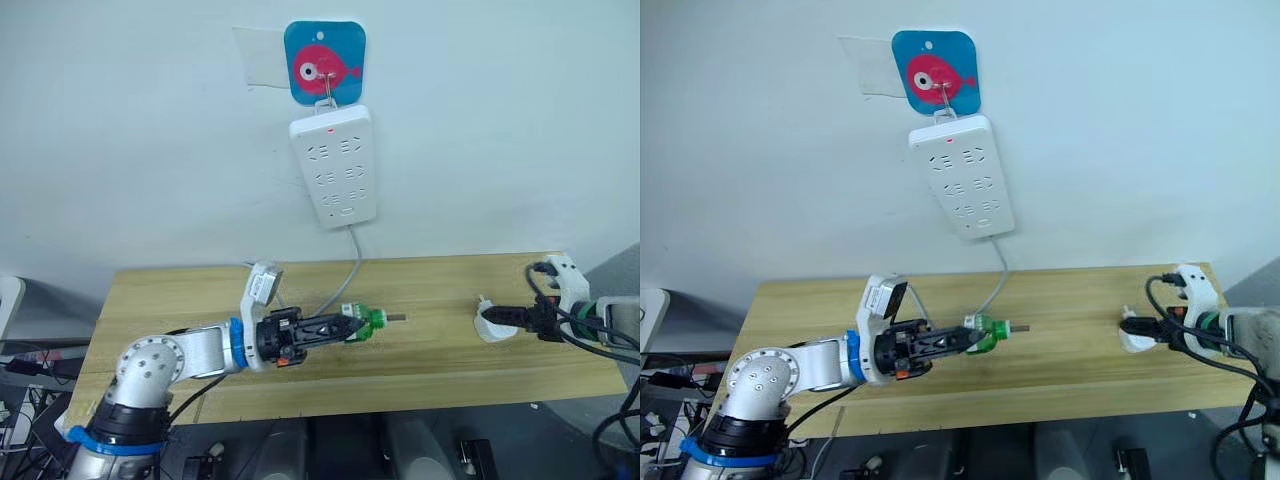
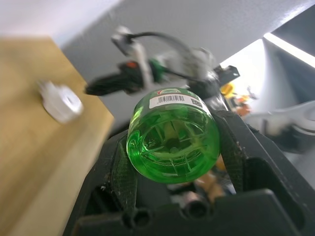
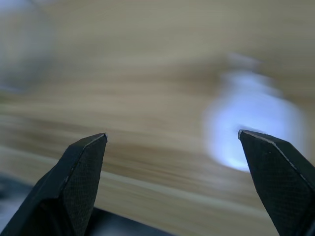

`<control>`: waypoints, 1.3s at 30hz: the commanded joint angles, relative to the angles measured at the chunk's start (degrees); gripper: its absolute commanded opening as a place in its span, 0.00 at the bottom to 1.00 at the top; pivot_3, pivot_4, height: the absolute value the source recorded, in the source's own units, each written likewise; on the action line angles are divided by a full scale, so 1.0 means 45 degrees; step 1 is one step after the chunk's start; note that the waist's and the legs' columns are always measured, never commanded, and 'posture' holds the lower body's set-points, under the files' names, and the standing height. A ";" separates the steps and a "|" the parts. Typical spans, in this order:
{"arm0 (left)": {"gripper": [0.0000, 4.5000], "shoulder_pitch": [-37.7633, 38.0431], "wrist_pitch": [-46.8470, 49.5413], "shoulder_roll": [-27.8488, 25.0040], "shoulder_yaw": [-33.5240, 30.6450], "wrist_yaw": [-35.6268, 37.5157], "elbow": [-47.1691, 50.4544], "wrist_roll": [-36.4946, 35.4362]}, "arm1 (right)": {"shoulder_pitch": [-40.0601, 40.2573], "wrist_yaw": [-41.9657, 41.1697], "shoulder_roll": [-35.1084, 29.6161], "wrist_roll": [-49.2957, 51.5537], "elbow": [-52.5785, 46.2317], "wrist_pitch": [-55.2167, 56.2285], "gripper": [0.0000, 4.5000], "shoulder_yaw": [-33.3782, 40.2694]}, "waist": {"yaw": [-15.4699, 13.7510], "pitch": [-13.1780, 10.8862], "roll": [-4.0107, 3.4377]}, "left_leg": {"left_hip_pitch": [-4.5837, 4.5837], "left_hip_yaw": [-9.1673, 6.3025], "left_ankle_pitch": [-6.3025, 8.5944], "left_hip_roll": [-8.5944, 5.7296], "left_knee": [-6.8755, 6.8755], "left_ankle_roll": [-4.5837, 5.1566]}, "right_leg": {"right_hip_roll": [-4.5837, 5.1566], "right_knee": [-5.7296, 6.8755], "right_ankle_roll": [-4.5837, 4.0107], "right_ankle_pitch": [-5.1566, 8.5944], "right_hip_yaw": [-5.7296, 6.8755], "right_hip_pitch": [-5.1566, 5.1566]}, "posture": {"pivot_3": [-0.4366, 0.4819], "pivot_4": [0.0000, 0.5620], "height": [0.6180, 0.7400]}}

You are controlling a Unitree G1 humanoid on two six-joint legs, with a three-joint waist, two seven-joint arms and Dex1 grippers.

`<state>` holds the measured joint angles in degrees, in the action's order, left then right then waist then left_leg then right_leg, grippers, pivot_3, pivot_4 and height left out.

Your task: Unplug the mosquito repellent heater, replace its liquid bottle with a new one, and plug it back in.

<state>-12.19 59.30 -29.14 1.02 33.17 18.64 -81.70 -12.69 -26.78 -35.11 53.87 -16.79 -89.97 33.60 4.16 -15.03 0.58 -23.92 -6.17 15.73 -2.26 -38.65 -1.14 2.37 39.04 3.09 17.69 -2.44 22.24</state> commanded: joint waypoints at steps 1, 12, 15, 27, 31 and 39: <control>0.50 0.0080 -0.2261 0.0645 0.0587 0.0639 0.1620 0.2877 | 0.3945 0.5581 -0.0209 1.1754 -0.1822 0.4479 0.99 -0.0011 | -0.0187 0.0007 -0.0025 | -0.0005 -0.0002 -0.0001 -0.0018 0.0035 0.0000 | 0.0028 -0.0011 -0.0001 0.0002 0.0004 0.0003 | 0.32 0.44 1.00; 0.50 0.0015 -0.8521 0.1338 0.3106 0.3040 0.1519 1.0212 | 0.5017 1.1757 0.2178 1.3141 -0.6641 1.2899 0.99 -0.5285 | 0.0338 0.0014 0.0019 | 0.0106 0.0125 -0.0013 -0.0013 0.0116 0.0001 | -0.0008 -0.0010 0.0041 -0.0022 -0.0056 -0.0009 | 0.30 0.44 1.00; 0.50 -0.0263 -0.8923 0.1714 0.3261 0.3103 0.1256 1.0712 | 0.4529 1.2297 0.2336 1.3141 -0.6769 1.3615 0.99 -0.6036 | 0.0274 0.0014 0.0019 | 0.0080 0.0080 -0.0014 -0.0002 0.0127 -0.0003 | -0.0009 -0.0021 0.0024 -0.0010 -0.0033 0.0004 | 0.30 0.45 1.00; 0.50 -0.0252 -0.9078 0.2362 0.3290 0.2850 0.1245 1.1401 | 0.4076 1.2972 0.2435 1.3141 -0.7072 1.4879 0.91 -0.7229 | 0.0307 0.0013 0.0019 | 0.0054 0.0071 -0.0018 -0.0003 0.0108 -0.0002 | -0.0006 -0.0014 0.0023 -0.0011 -0.0027 0.0015 | 0.29 0.47 1.00; 0.50 -0.0144 -0.9062 0.2327 0.3296 0.2877 0.1342 1.1425 | 0.4146 1.3057 0.2354 1.3141 -0.7207 1.5117 0.65 -0.7367 | 0.0310 0.0013 0.0019 | 0.0054 0.0071 -0.0018 -0.0003 0.0107 -0.0002 | -0.0006 -0.0014 0.0023 -0.0011 -0.0028 0.0015 | 0.28 0.48 1.00; 0.50 -0.0103 -0.9150 0.2352 0.3340 0.2851 0.1329 1.1597 | 0.3998 1.3068 0.2166 1.3141 -0.7295 1.5300 0.20 -0.7681 | 0.0316 0.0013 0.0018 | 0.0054 0.0066 -0.0018 -0.0003 0.0107 -0.0001 | -0.0006 -0.0014 0.0023 -0.0011 -0.0028 0.0014 | 0.29 0.49 1.00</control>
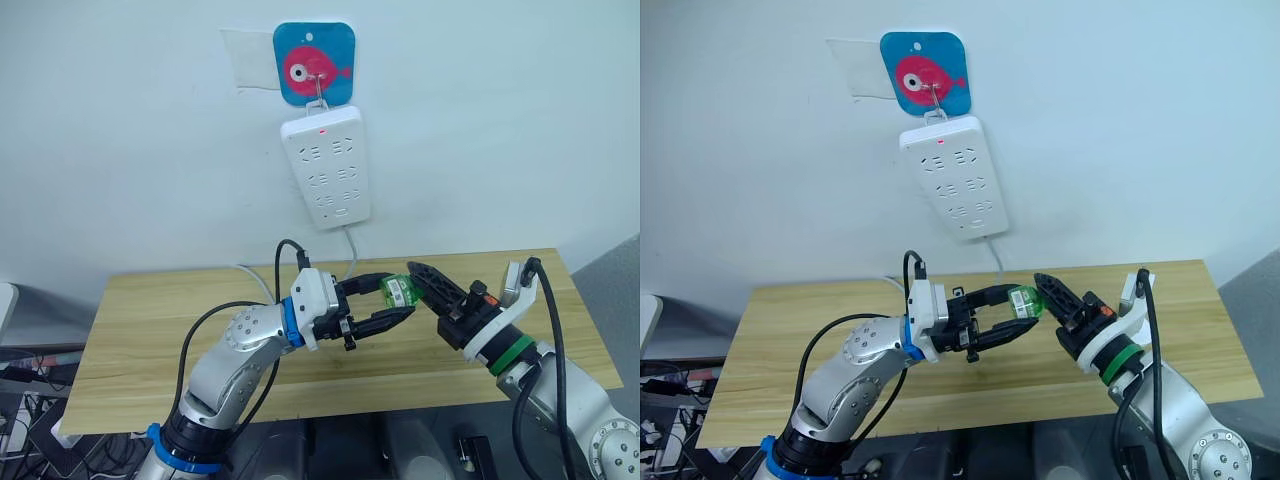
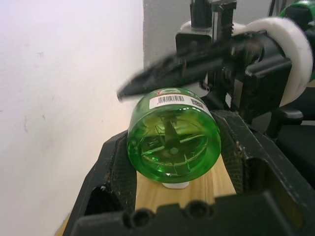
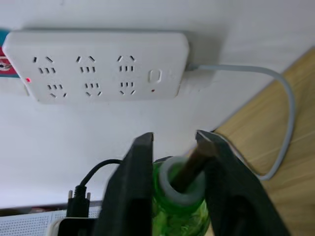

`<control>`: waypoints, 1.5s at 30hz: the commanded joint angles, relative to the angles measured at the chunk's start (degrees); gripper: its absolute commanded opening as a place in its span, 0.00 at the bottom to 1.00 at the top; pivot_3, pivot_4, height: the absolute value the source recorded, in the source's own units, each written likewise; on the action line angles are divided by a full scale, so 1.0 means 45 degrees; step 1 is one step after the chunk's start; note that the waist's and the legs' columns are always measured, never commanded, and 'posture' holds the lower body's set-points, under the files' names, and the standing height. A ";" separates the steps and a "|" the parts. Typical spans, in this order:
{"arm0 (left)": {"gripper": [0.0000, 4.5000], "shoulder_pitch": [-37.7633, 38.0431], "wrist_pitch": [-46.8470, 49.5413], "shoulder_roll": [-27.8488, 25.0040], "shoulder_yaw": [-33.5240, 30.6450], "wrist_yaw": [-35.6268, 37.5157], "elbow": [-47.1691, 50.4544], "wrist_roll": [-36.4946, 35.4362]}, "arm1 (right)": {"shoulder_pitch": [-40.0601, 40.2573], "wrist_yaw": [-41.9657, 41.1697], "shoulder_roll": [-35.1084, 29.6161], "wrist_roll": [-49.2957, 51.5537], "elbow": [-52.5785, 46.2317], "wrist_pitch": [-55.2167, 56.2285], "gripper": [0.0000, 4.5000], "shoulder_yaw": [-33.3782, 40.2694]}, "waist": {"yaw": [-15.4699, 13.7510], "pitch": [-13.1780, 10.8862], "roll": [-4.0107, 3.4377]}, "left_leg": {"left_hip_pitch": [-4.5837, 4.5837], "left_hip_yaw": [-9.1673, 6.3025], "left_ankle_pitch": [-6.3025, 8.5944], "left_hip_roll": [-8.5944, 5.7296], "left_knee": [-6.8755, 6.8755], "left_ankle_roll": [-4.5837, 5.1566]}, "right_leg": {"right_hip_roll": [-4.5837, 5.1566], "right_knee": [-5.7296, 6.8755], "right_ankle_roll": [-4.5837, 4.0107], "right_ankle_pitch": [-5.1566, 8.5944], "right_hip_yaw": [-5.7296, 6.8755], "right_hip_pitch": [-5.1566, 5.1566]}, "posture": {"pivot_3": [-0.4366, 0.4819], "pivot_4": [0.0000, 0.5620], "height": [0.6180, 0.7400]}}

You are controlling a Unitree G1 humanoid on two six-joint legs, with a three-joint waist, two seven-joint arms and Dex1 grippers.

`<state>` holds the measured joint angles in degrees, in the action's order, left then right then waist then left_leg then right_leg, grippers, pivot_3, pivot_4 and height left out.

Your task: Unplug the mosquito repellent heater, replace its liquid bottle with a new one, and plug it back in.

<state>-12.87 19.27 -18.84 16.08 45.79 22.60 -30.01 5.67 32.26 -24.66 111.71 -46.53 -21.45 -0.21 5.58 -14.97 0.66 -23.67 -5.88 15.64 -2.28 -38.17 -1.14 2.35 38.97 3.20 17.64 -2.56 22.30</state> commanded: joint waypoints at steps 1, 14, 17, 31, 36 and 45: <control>0.50 0.0044 -0.0271 0.0066 0.0002 0.0043 0.0435 0.0142 | -0.0104 -0.0069 -0.0180 0.0288 -0.0686 0.0071 0.20 -0.0197 | 0.0001 0.0000 0.0000 | 0.0000 0.0000 0.0000 0.0000 0.0000 0.0000 | 0.0000 0.0000 0.0000 0.0000 0.0000 0.0000 | 0.29 0.49 1.00; 0.99 0.0074 0.0373 -0.1270 -0.0677 0.0847 0.0116 0.0078 | -0.0790 -0.0825 -0.1876 0.0272 0.0751 -0.0627 0.20 0.1010 | -0.0012 -0.0001 0.0000 | 0.0003 0.0002 -0.0001 -0.0001 -0.0001 0.0001 | -0.0002 0.0003 0.0000 0.0000 0.0008 -0.0002 | 0.31 0.47 1.00; 0.99 0.0063 0.0290 -0.1779 -0.0896 0.0854 -0.0053 0.0439 | -0.0929 -0.2014 -0.3063 -0.1985 0.1700 -0.1538 0.20 0.1190 | -0.0026 0.0000 0.0000 | 0.0003 0.0004 -0.0001 -0.0001 0.0001 0.0002 | -0.0002 0.0002 0.0000 0.0000 0.0008 -0.0001 | 0.32 0.46 1.00; 0.99 0.0174 -0.0815 -0.1489 0.0022 0.0689 -0.0744 0.2379 | -0.3702 -0.6784 -0.0914 -1.9298 0.9620 0.3494 0.20 -0.2500 | -0.0106 0.0005 -0.0010 | 0.0035 0.0029 -0.0006 0.0009 0.0014 -0.0005 | -0.0023 0.0011 -0.0002 -0.0001 0.0000 0.0002 | 0.34 0.43 1.00; 0.99 -0.0155 -0.1044 -0.1340 -0.0212 0.0507 -0.1516 0.2759 | -0.4155 -0.7938 0.0156 -2.1074 1.2243 0.5188 0.20 -0.2160 | -0.0145 0.0006 -0.0010 | 0.0036 0.0039 -0.0007 -0.0010 0.0001 -0.0006 | -0.0018 0.0019 -0.0003 -0.0003 -0.0003 -0.0001 | 0.36 0.44 1.00; 0.99 0.0031 -0.1045 -0.1366 -0.0241 0.0574 -0.1501 0.2842 | -0.4790 -0.8053 0.1400 -2.2678 1.5265 0.6815 0.20 -0.1012 | -0.0130 0.0005 -0.0011 | 0.0050 0.0042 -0.0008 0.0004 0.0007 -0.0010 | -0.0006 0.0032 -0.0006 -0.0004 -0.0008 -0.0001 | 0.37 0.47 1.00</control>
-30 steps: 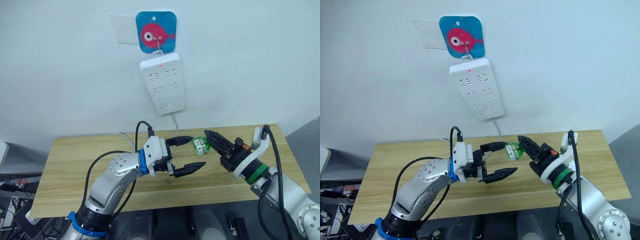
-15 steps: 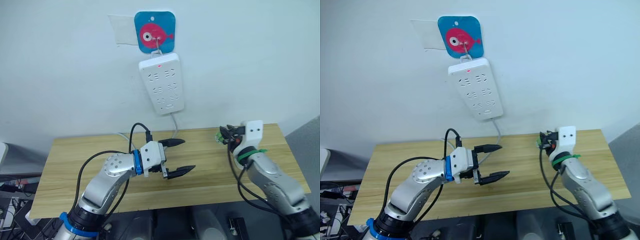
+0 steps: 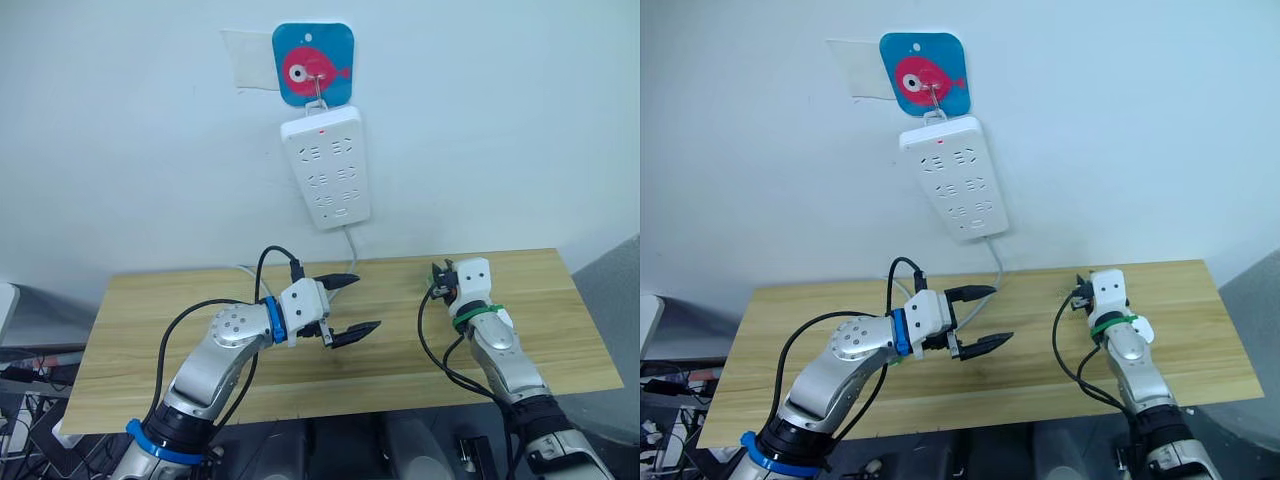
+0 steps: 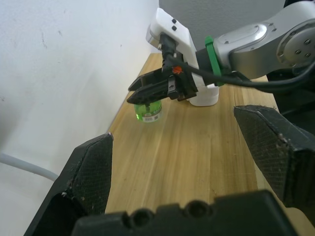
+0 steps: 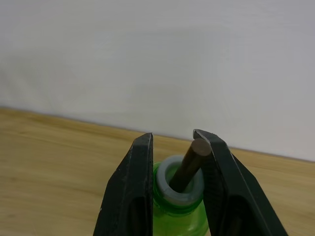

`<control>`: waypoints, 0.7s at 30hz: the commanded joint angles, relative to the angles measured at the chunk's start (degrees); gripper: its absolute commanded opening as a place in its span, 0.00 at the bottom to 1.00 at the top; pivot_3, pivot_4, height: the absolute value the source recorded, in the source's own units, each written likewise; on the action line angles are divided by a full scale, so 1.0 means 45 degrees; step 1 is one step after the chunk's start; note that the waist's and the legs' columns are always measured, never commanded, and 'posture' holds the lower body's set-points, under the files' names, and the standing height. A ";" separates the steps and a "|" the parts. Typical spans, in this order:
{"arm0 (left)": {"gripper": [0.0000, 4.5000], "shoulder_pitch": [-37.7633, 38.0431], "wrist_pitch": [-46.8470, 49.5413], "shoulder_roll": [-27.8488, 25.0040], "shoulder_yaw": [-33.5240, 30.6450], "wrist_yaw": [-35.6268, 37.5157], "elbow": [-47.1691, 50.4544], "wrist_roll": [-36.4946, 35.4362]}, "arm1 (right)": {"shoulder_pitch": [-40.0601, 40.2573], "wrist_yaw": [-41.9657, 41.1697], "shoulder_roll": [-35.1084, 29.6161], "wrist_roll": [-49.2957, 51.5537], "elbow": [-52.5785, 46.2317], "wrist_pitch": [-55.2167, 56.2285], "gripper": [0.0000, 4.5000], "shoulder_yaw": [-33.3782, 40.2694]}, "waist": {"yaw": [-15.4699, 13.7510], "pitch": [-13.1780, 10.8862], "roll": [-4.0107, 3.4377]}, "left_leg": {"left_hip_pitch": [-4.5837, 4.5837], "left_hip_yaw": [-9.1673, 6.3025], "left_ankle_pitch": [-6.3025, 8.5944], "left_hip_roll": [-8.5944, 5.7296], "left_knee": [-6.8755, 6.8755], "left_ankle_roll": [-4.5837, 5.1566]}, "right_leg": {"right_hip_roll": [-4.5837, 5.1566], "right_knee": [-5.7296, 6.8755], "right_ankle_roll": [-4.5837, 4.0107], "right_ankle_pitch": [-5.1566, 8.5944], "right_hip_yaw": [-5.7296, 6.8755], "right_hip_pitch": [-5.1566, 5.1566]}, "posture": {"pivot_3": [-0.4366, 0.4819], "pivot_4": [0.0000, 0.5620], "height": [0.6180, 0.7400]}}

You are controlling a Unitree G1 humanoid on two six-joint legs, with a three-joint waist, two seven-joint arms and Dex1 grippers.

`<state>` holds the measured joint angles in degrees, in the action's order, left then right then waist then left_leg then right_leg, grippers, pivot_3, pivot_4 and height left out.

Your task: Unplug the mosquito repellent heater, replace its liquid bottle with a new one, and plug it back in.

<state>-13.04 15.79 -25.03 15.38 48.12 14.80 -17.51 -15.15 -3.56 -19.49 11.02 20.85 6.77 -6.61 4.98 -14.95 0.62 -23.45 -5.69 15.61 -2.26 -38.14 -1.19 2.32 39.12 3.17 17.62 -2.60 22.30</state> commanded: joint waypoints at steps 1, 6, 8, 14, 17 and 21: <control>0.99 0.0057 -0.0370 0.0002 -0.0003 0.0121 0.0230 0.0130 | -0.0197 -0.0156 0.0373 -0.0379 0.0453 0.0572 0.20 0.0513 | 0.0004 0.0000 0.0000 | 0.0000 0.0001 0.0000 0.0000 0.0002 0.0000 | -0.0001 0.0001 0.0000 0.0000 -0.0001 0.0000 | 0.37 0.47 1.00; 0.99 -0.0091 -0.0343 0.0182 0.0053 0.0106 0.0165 0.0212 | -0.0336 -0.0329 0.0710 -0.0783 0.1205 0.0592 0.20 0.0908 | 0.0005 0.0000 0.0000 | 0.0002 0.0006 0.0000 -0.0003 0.0000 0.0001 | 0.0000 0.0001 -0.0001 -0.0001 -0.0005 -0.0001 | 0.37 0.47 1.00; 0.99 -0.0075 -0.0347 0.0191 0.0020 0.0142 0.0178 0.0205 | -0.0376 -0.0351 0.0763 -0.1003 0.1383 0.0612 0.20 0.1015 | 0.0006 0.0000 0.0000 | 0.0002 0.0005 0.0001 -0.0005 0.0000 0.0001 | 0.0000 0.0001 -0.0001 -0.0001 -0.0005 -0.0002 | 0.37 0.47 1.00; 0.99 -0.0015 -0.0264 0.0190 -0.0011 0.0155 0.0286 0.0139 | -0.0443 -0.0282 0.0961 -0.1253 0.1654 0.0430 0.20 0.1499 | 0.0003 0.0000 -0.0001 | 0.0005 0.0006 0.0000 -0.0004 -0.0001 0.0000 | 0.0000 0.0005 -0.0001 -0.0001 -0.0006 -0.0003 | 0.38 0.47 1.00; 1.00 0.0018 -0.0359 0.0278 -0.0027 0.0062 0.0369 0.0137 | -0.0433 -0.0479 0.1108 -0.1174 0.1660 0.0406 0.27 0.1692 | 0.0003 0.0000 -0.0001 | 0.0006 0.0005 0.0001 -0.0003 0.0000 0.0001 | 0.0000 0.0005 -0.0001 -0.0001 -0.0005 -0.0004 | 0.39 0.47 1.00; 1.00 -0.0043 -0.0454 0.0343 -0.0087 -0.0012 0.0280 0.0188 | -0.0364 -0.0664 0.1096 -0.1199 0.1482 0.0295 0.55 0.1876 | 0.0001 0.0000 0.0000 | 0.0006 0.0007 0.0001 -0.0005 0.0000 0.0001 | 0.0001 0.0005 -0.0001 -0.0001 -0.0006 -0.0006 | 0.40 0.48 1.00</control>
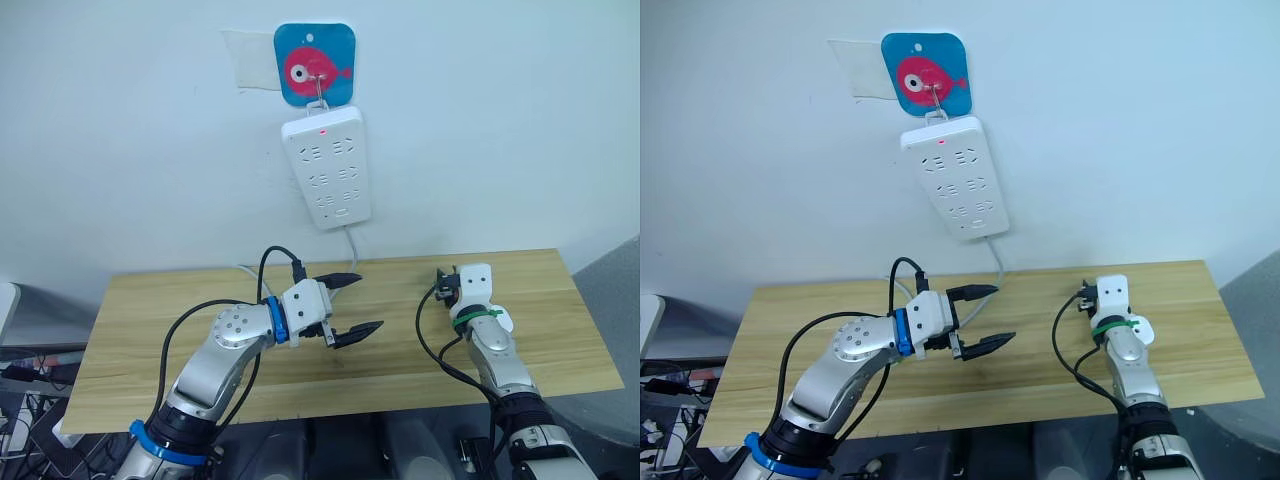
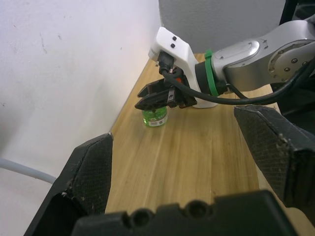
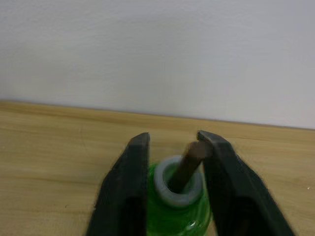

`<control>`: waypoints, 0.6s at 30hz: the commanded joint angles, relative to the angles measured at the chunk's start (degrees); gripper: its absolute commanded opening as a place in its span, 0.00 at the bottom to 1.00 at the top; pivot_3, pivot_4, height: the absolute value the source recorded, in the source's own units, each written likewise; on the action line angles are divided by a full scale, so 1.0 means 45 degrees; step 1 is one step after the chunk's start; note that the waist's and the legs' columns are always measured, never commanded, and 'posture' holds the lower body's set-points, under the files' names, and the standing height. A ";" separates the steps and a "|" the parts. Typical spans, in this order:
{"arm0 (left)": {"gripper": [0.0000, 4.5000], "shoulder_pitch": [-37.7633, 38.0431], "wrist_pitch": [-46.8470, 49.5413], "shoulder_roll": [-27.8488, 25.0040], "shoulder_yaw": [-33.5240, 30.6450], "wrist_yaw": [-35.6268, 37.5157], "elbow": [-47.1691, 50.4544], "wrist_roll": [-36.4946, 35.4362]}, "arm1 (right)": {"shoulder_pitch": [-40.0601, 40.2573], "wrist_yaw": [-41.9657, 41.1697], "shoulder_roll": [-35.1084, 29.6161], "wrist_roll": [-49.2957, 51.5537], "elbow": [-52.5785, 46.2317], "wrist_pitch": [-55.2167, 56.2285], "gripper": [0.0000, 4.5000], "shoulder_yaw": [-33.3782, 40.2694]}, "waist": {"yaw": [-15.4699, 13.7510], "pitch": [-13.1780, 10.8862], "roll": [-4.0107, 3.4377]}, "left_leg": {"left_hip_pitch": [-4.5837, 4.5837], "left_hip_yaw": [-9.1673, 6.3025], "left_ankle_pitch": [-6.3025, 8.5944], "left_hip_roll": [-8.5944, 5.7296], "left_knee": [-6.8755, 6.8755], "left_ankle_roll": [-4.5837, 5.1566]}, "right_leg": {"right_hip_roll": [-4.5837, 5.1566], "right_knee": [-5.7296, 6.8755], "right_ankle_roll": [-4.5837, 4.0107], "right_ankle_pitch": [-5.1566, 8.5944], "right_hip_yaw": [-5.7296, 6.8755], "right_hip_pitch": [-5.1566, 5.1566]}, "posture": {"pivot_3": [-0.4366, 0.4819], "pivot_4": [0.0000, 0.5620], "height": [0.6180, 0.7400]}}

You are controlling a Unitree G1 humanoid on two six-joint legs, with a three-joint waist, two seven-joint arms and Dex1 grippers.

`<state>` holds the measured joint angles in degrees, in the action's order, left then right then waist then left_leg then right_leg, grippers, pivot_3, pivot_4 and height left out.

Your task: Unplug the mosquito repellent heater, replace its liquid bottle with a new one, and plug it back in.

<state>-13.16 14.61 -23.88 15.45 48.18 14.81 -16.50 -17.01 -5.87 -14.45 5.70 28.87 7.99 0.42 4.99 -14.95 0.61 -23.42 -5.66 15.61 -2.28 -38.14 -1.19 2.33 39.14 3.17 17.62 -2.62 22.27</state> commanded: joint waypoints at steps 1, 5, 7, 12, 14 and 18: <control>1.00 -0.0004 -0.0181 0.0068 -0.0141 -0.0057 0.0268 -0.0016 | 0.0171 -0.0244 -0.0080 0.0007 -0.0548 -0.0033 0.64 0.0360 | -0.0001 0.0000 0.0000 | 0.0000 0.0001 0.0000 0.0000 0.0000 0.0000 | 0.0000 0.0000 0.0000 0.0000 0.0000 0.0000 | 0.40 0.48 1.00; 1.00 0.0283 -0.0088 -0.0022 -0.0414 -0.0355 0.0510 -0.0019 | 0.1017 -0.0799 -0.0436 0.0157 -0.2106 -0.0417 0.97 0.0498 | -0.0019 0.0001 0.0000 | 0.0000 -0.0005 0.0000 0.0000 0.0003 0.0000 | 0.0000 0.0000 0.0000 0.0000 0.0002 0.0000 | 0.41 0.47 1.00; 1.00 0.0581 0.0029 -0.0044 -0.0589 -0.0620 0.0809 -0.0095 | 0.1689 -0.1178 -0.0626 0.0333 -0.3364 -0.0747 0.99 0.0539 | -0.0037 0.0000 0.0000 | 0.0000 -0.0004 0.0001 0.0001 0.0003 0.0001 | 0.0002 -0.0002 0.0000 0.0000 -0.0001 0.0000 | 0.42 0.47 1.00; 1.00 0.1731 0.0336 0.0152 -0.1304 -0.1577 0.2012 -0.0383 | 0.3585 -0.1886 -0.1213 0.0706 -0.7631 -0.2537 0.99 0.0533 | -0.0075 0.0001 -0.0001 | 0.0000 -0.0011 0.0001 0.0004 0.0007 0.0001 | 0.0011 -0.0002 0.0000 0.0000 -0.0002 0.0000 | 0.45 0.46 1.00; 1.00 0.2220 0.0320 0.0275 -0.1572 -0.2153 0.2481 -0.0215 | 0.3982 -0.2002 -0.1358 0.0954 -0.9066 -0.3516 0.99 0.0552 | -0.0079 0.0002 -0.0003 | 0.0001 -0.0016 0.0001 0.0005 0.0009 0.0000 | 0.0014 -0.0001 0.0000 0.0000 -0.0002 -0.0002 | 0.46 0.45 1.00; 1.00 0.3432 0.0447 0.0373 -0.2047 -0.3445 0.3677 0.0403 | 0.3971 -0.2776 -0.1613 0.1998 -1.1294 -0.5680 0.99 0.0278 | -0.0124 0.0003 -0.0003 | 0.0005 -0.0020 0.0001 0.0005 0.0009 -0.0001 | 0.0016 -0.0004 0.0000 0.0000 -0.0001 -0.0008 | 0.48 0.46 1.00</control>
<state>1.03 16.55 -22.17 7.43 35.03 27.42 -15.73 1.19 -16.40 -21.16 12.04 -17.14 -14.64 1.98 4.43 -14.94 0.60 -23.40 -5.75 15.61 -2.26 -38.10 -1.19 2.40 39.11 3.16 17.62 -2.63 22.24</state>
